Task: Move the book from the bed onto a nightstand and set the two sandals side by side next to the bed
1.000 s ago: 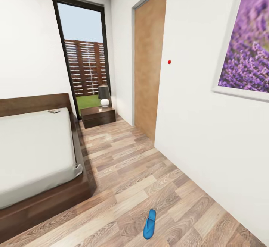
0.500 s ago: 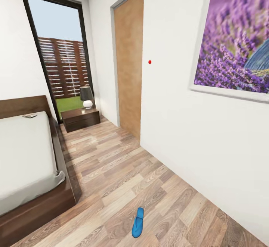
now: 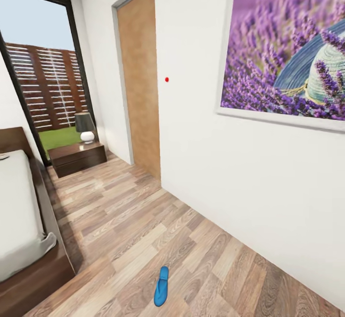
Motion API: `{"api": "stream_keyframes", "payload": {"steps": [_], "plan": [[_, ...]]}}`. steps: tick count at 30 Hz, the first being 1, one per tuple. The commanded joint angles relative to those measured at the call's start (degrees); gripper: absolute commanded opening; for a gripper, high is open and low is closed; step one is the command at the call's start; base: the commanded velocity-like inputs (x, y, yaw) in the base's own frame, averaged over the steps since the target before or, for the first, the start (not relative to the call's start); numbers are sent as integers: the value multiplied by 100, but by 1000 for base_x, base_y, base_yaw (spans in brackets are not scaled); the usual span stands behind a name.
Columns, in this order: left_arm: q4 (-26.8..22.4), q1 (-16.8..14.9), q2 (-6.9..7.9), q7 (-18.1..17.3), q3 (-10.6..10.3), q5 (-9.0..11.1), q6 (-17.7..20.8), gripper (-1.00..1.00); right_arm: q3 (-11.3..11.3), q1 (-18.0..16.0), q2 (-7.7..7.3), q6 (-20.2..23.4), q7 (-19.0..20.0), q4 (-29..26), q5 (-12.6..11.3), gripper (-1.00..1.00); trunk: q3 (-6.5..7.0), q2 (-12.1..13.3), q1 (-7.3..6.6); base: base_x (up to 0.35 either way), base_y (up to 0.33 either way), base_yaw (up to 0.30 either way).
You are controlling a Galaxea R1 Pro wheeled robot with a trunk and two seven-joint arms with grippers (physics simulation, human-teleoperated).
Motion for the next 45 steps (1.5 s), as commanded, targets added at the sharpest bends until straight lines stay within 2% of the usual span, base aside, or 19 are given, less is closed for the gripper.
{"api": "stream_keyframes", "payload": {"steps": [1,8,17,32,45], "plan": [[-7,4,-1,1,4,7,-7,100,-8,1,1,-11,8,-3,-2,100,-3,-2,0,0,0,-300],[-7,4,-1,1,4,7,-9,100,-1,1,6,-11,8,0,-2,100,-3,-2,0,0,0,-242],[-7,4,-1,1,4,7,-4,100,0,0,6,-11,8,-1,-2,100,-3,-2,0,0,27,-51],[-7,4,-10,1,4,7,-1,100,0,1,10,-11,8,2,-2,100,-3,-2,0,31,278,-1],[-7,4,-10,1,4,7,-1,100,0,1,10,-11,8,2,-2,100,-3,-2,0,0,84,0]]}}
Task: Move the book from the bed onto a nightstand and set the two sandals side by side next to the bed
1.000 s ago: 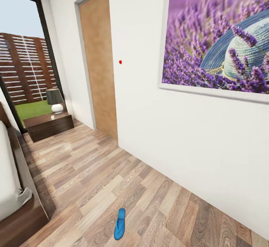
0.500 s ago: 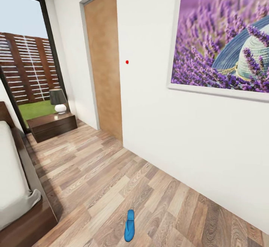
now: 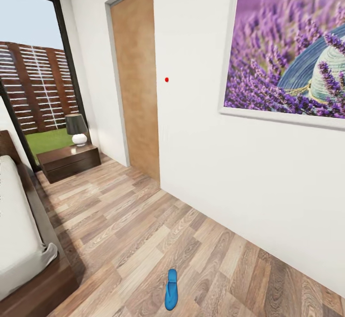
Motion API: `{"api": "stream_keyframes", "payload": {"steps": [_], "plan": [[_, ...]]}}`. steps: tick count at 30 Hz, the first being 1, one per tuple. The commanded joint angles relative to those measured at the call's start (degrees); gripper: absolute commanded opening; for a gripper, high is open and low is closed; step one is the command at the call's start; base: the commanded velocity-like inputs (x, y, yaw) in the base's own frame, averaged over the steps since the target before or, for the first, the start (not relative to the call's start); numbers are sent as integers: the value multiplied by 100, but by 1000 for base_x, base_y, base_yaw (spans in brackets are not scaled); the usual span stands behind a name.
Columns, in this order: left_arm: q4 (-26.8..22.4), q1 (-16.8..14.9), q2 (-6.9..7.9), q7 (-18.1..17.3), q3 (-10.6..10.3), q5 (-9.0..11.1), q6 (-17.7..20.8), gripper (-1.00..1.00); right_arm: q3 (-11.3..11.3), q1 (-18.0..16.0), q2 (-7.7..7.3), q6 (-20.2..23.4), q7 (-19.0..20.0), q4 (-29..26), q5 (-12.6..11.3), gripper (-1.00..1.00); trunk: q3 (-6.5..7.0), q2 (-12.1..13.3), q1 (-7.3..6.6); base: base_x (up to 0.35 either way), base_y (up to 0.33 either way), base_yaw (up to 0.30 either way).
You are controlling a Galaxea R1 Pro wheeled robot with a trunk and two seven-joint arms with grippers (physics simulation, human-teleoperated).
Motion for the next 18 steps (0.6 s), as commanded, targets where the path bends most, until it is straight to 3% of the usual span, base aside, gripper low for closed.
{"api": "stream_keyframes", "payload": {"steps": [1,18], "plan": [[-4,0,-2,1,4,7,-11,100,-11,2,2,-11,8,-6,-2,100,-4,-2,0,0,207,0],[-4,3,-2,1,4,7,-11,100,-11,2,2,-11,8,-6,-2,100,-4,-2,0,0,266,0]]}}
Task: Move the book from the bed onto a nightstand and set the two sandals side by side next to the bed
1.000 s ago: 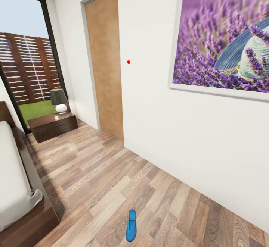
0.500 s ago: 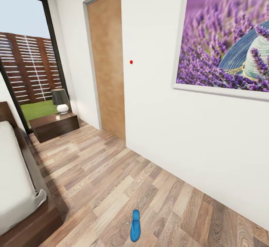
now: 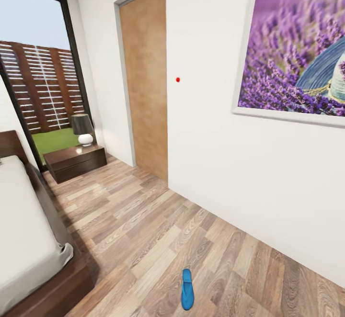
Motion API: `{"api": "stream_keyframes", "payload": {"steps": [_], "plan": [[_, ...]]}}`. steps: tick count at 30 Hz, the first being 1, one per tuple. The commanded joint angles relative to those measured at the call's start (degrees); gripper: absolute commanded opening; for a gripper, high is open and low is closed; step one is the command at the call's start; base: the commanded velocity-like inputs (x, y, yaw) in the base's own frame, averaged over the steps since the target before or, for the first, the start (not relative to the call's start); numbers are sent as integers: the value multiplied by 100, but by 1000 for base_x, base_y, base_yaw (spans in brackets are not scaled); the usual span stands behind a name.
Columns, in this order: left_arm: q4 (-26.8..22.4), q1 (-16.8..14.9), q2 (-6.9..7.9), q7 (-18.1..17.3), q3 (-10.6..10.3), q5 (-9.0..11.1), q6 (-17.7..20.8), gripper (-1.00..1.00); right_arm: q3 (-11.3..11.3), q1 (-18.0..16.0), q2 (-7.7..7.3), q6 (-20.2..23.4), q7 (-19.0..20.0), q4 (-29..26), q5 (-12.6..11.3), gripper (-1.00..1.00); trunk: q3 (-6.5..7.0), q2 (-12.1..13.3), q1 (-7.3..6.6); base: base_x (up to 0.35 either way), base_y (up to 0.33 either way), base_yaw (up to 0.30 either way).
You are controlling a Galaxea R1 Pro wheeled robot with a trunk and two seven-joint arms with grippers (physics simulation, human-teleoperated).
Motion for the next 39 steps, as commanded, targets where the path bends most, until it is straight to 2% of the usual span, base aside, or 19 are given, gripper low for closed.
{"api": "stream_keyframes", "payload": {"steps": [1,21,28,30,31,33,35,37,39], "plan": [[-3,-1,-2,1,4,7,-11,100,-12,2,2,-12,8,-6,-2,100,-4,-2,0,0,238,0],[-3,1,-6,1,-4,7,-11,100,-17,2,22,-5,0,-6,1,100,-4,-2,0,0,42,0],[-3,1,-10,1,-12,2,-11,100,-13,-13,25,171,-43,-125,14,100,-4,-2,0,0,0,0],[-3,-1,-10,1,-13,0,-11,100,-12,-35,32,502,-49,-268,15,100,-4,-2,0,0,0,0],[-3,-1,-11,1,-13,-1,-11,100,-12,-211,38,976,-51,-390,15,100,-4,-2,0,0,0,0],[-3,0,-11,1,-15,-1,-11,100,-12,-390,41,1281,-52,-441,15,100,-4,-2,0,0,0,0],[-1,1,-11,1,-19,-1,-11,100,-12,-785,45,1717,-53,-494,25,100,-4,-2,0,0,0,0],[-2,-1,-11,1,-21,-1,-11,100,-8,-1114,53,1918,-53,-512,46,100,-4,-2,0,0,0,0],[-3,0,-11,1,-22,-3,-13,100,-7,-1280,89,1989,-55,-518,52,100,-4,-2,0,0,0,0]]}}
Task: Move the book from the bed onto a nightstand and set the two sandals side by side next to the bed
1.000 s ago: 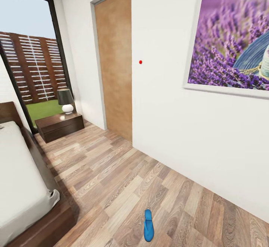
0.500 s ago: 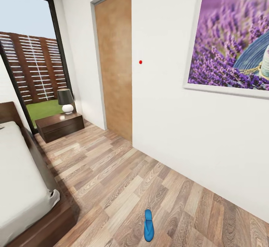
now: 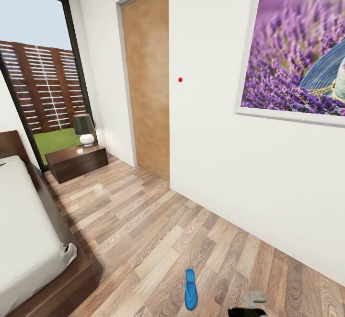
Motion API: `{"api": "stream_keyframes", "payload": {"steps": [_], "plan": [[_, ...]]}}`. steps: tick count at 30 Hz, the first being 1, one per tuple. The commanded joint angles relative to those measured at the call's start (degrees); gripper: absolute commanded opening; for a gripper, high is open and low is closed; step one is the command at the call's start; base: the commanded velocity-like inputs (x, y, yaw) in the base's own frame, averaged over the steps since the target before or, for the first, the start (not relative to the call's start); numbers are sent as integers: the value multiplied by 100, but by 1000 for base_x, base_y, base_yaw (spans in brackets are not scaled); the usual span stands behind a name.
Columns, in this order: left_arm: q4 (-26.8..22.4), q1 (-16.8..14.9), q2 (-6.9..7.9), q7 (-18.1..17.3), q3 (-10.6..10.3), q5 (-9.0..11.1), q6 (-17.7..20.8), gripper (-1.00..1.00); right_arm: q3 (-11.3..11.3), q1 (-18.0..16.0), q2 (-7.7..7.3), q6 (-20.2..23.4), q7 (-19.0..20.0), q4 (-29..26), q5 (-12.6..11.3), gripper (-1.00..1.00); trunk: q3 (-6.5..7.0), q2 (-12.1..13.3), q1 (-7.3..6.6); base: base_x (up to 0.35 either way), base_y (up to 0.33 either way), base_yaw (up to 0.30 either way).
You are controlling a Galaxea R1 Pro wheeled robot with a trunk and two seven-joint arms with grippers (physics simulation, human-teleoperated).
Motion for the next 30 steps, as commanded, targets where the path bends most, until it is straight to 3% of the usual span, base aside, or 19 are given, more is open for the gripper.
{"api": "stream_keyframes", "payload": {"steps": [1,4,10,30], "plan": [[-6,2,-1,1,4,6,-12,100,-5,-106,52,61,0,-13,7,100,-5,-3,0,0,0,0],[-6,2,-1,1,10,3,-15,100,-4,-310,181,93,-3,-15,18,100,-5,-3,0,6,0,0],[-6,2,-1,1,11,4,-16,100,18,-420,247,106,-3,1,29,100,-5,-3,0,161,0,0],[-6,2,7,-8,19,11,-16,100,22,-437,222,106,16,0,34,100,-5,-3,0,121,59,0]]}}
